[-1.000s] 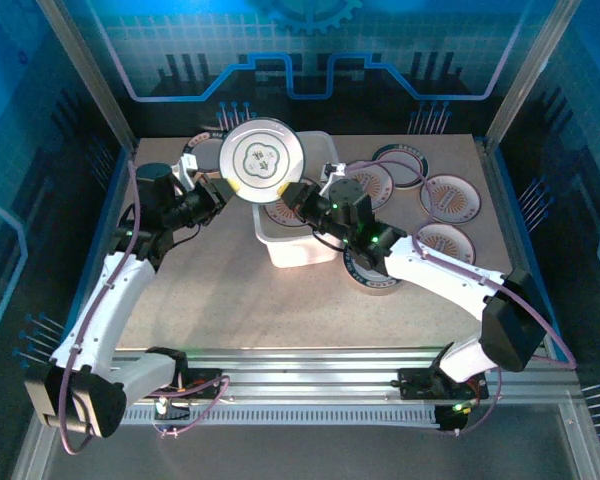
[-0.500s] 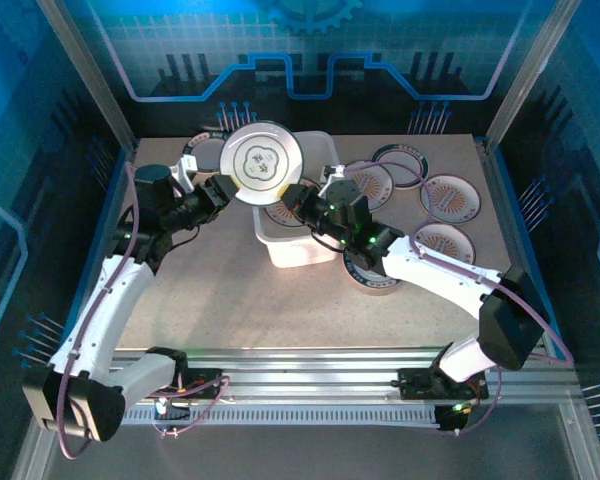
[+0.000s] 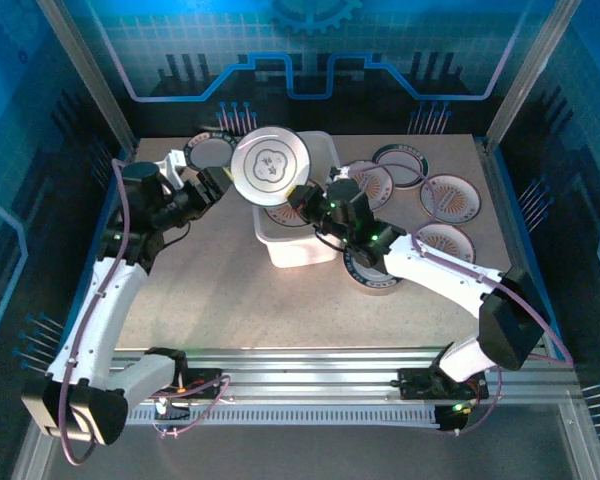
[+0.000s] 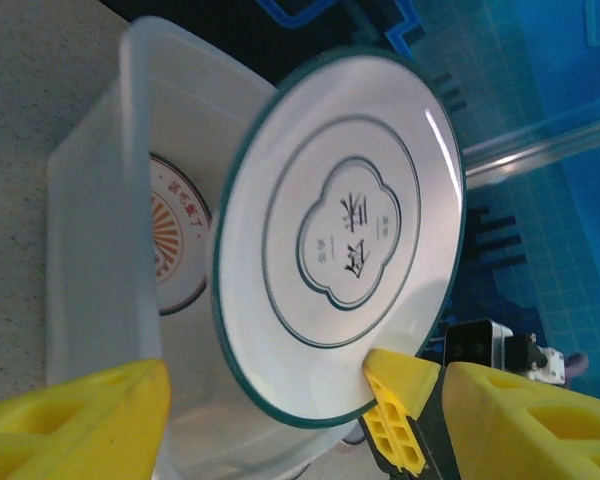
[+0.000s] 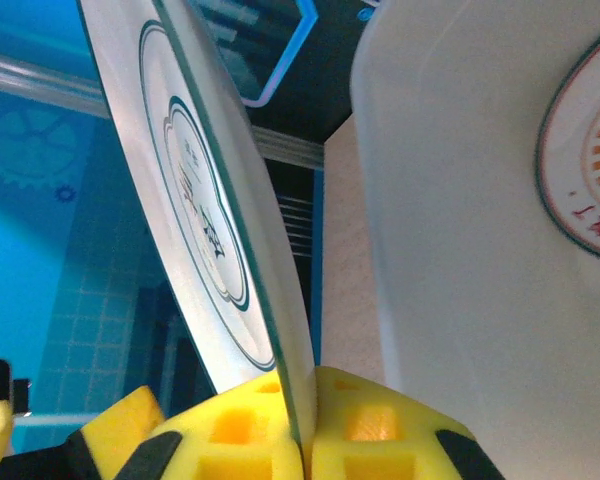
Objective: Place the plates into the plastic bin on the countertop
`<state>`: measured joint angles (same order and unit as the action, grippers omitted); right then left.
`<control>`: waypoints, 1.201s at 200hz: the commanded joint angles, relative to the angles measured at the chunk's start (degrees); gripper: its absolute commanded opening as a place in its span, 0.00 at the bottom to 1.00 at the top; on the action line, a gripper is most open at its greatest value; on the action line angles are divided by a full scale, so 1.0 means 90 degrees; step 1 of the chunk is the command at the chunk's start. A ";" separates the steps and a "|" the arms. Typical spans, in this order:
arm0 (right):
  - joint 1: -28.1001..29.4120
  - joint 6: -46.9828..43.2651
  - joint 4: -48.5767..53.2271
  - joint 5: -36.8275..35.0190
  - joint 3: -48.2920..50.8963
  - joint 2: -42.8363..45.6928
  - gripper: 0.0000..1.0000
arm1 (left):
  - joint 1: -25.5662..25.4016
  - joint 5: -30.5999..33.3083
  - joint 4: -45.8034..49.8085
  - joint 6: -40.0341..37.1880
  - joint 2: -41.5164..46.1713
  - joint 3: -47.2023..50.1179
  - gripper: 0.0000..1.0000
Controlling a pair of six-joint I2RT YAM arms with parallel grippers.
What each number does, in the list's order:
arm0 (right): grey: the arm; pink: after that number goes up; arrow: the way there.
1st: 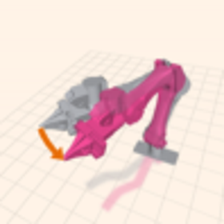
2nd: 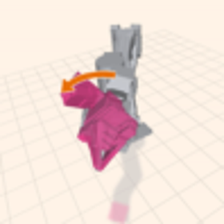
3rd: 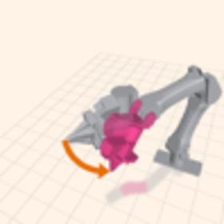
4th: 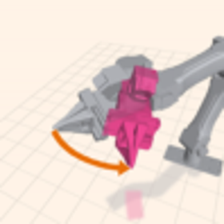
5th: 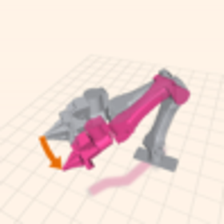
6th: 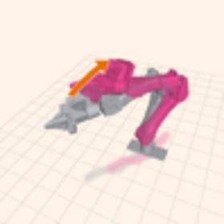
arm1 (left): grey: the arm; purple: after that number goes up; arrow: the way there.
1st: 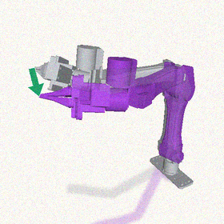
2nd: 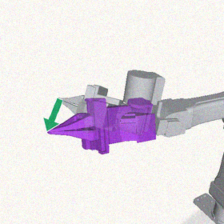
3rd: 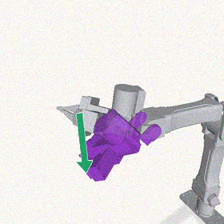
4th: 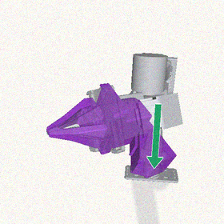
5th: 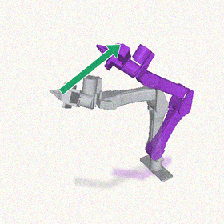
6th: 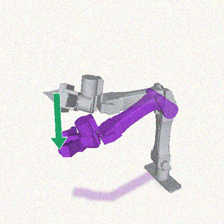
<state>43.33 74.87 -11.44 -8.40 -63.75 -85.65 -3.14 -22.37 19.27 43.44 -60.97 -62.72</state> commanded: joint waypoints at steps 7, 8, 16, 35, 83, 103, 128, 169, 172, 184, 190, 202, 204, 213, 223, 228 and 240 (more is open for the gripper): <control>-0.0205 0.0103 0.0271 -0.0472 -0.0317 0.0006 0.00 | 0.0424 -0.0219 0.0082 -0.0199 -0.0146 -0.0219 0.73; -0.0210 0.0111 0.0278 -0.0482 -0.0323 0.0005 0.00 | 0.0440 -0.0219 0.0079 -0.0203 -0.0153 -0.0219 0.73; -0.0250 0.0168 0.0376 -0.0553 -0.0355 -0.0014 0.00 | 0.0555 -0.0260 0.0076 -0.0229 -0.0217 -0.0228 0.73; -0.0323 0.0336 0.0739 -0.0743 -0.0477 -0.0087 0.00 | 0.0787 -0.0390 0.0050 -0.0309 -0.0426 -0.0272 0.73; -0.0473 0.0724 0.1631 -0.1020 -0.1083 -0.0511 0.00 | 0.1201 -0.0613 -0.0052 -0.0379 -0.1062 -0.0341 0.74; -0.0523 0.0853 0.1988 -0.1049 -0.1463 -0.0771 0.00 | 0.1300 -0.0657 -0.0038 -0.0430 -0.1306 -0.0392 0.74; -0.0541 0.1047 0.2389 -0.0974 -0.1929 -0.1125 0.00 | 0.1391 -0.0731 -0.0004 -0.0499 -0.1601 -0.0467 0.74; -0.0522 0.1634 0.3047 -0.0931 -0.2436 -0.1617 0.00 | 0.1566 -0.0868 0.0053 -0.0567 -0.1940 -0.0551 0.74; -0.0515 0.1654 0.3090 -0.0931 -0.2472 -0.1646 0.00 | 0.1577 -0.0874 0.0056 -0.0565 -0.1949 -0.0559 0.74; -0.0498 0.1716 0.3277 -0.0968 -0.2616 -0.1739 0.00 | 0.1622 -0.0884 0.0082 -0.0594 -0.1999 -0.0597 0.74; -0.0483 0.1729 0.3356 -0.0979 -0.2669 -0.1770 0.00 | 0.1645 -0.0886 0.0104 -0.0622 -0.2008 -0.0625 0.74; -0.0469 0.1766 0.3471 -0.0997 -0.2726 -0.1843 0.00 | 0.1690 -0.0889 0.0156 -0.0670 -0.2053 -0.0682 0.74; -0.0461 0.1780 0.3484 -0.0999 -0.2735 -0.1854 0.00 | 0.1695 -0.0885 0.0169 -0.0682 -0.2061 -0.0693 0.74; -0.0457 0.1853 0.3509 -0.0976 -0.2735 -0.1907 0.00 | 0.1726 -0.0894 0.0198 -0.0706 -0.2096 -0.0705 0.74; -0.0451 0.1946 0.3509 -0.0956 -0.2727 -0.1982 0.00 | 0.1749 -0.0901 0.0208 -0.0716 -0.2121 -0.0708 0.74; -0.0467 0.1980 0.3502 -0.0935 -0.2738 -0.2028 0.00 | 0.1755 -0.0896 0.0205 -0.0728 -0.2131 -0.0707 0.74; -0.0467 0.2029 0.3509 -0.0923 -0.2801 -0.2137 0.00 | 0.1765 -0.0903 0.0204 -0.0719 -0.2148 -0.0690 0.74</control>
<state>38.96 90.37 19.44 -15.64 -85.97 -102.87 12.10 -28.49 19.86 38.76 -79.37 -67.35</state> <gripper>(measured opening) 0.074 0.737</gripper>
